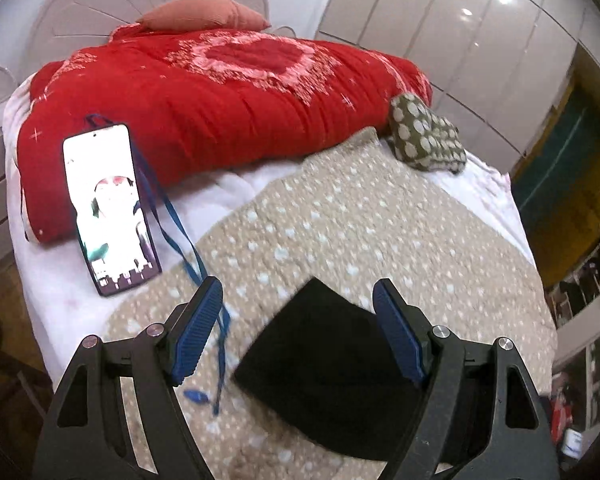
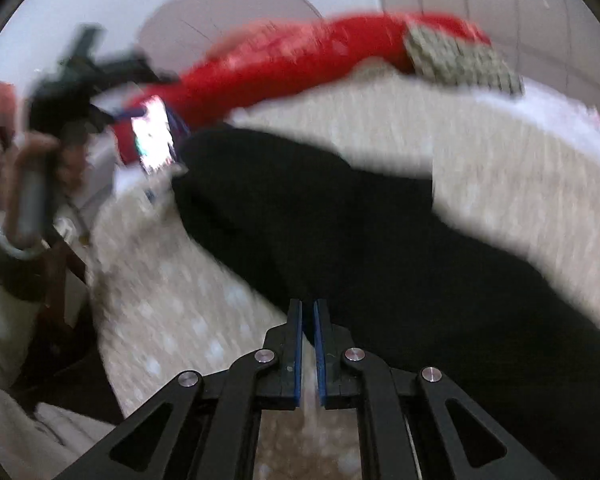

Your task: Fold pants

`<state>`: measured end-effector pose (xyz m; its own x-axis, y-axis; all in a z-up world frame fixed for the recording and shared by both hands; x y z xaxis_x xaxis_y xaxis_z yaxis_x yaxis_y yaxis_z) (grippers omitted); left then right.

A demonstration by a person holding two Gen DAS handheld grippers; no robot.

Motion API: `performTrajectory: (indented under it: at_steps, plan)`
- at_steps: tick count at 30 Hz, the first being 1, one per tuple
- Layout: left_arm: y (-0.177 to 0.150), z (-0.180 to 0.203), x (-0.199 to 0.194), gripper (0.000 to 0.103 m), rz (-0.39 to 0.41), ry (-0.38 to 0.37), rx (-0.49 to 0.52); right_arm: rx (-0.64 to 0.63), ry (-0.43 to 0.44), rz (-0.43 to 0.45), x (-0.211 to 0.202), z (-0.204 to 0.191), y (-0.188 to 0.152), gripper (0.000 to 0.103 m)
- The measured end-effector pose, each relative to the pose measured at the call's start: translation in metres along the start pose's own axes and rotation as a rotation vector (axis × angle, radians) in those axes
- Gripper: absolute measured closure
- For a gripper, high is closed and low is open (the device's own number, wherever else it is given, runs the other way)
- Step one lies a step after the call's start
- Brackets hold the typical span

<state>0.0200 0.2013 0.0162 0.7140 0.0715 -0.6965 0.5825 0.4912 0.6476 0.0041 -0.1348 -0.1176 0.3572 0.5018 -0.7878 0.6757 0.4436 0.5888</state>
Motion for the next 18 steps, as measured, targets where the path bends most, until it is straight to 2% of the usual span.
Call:
performTrajectory:
  at_steps: [2,4,6,7,10,12,13,16,17,18]
  plan:
    - [-0.009,0.004,0.005,0.025,-0.037,-0.004,0.019,0.04,0.002,-0.01,0.003,0.002,-0.005,0.096]
    - [-0.018,0.005,0.007,0.025,-0.054,-0.012,0.028,0.034,0.003,0.024,-0.01,-0.003,0.004,0.089]
    - [-0.025,0.008,0.013,0.025,-0.074,0.0,0.048,-0.024,-0.01,0.082,-0.025,-0.012,0.02,0.062]
    - [-0.029,0.009,0.018,0.025,-0.086,0.014,0.057,-0.036,-0.037,0.107,-0.028,-0.012,0.031,0.058]
    - [-0.036,0.003,0.031,0.025,-0.1,0.063,0.057,0.019,-0.107,0.158,-0.027,0.001,0.058,0.057]
    - [-0.037,-0.001,0.041,0.025,-0.107,0.099,0.056,0.122,-0.127,0.186,-0.019,0.025,0.076,0.057]
    - [-0.038,-0.004,0.045,0.025,-0.114,0.107,0.052,0.168,-0.133,0.176,-0.012,0.036,0.082,0.057]
    - [-0.045,-0.011,0.06,0.025,-0.163,0.092,0.029,0.314,-0.122,0.062,0.024,0.07,0.092,0.057]
    - [-0.049,-0.011,0.063,0.025,-0.18,0.081,0.03,0.349,-0.087,0.036,0.036,0.077,0.094,0.064]
    - [-0.054,-0.01,0.068,0.025,-0.204,0.075,0.04,0.385,-0.049,0.025,0.045,0.082,0.094,0.081]
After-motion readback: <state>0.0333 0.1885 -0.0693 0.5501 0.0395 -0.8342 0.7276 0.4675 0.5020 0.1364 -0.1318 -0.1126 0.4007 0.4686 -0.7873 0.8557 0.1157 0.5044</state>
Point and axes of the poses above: each gripper's, at about its wrist camera, not at the fingertips, and x roughly the way its jaws point, z to its right, y to its top, the point moved 3 cm from there along x, roughly the way its jaws point
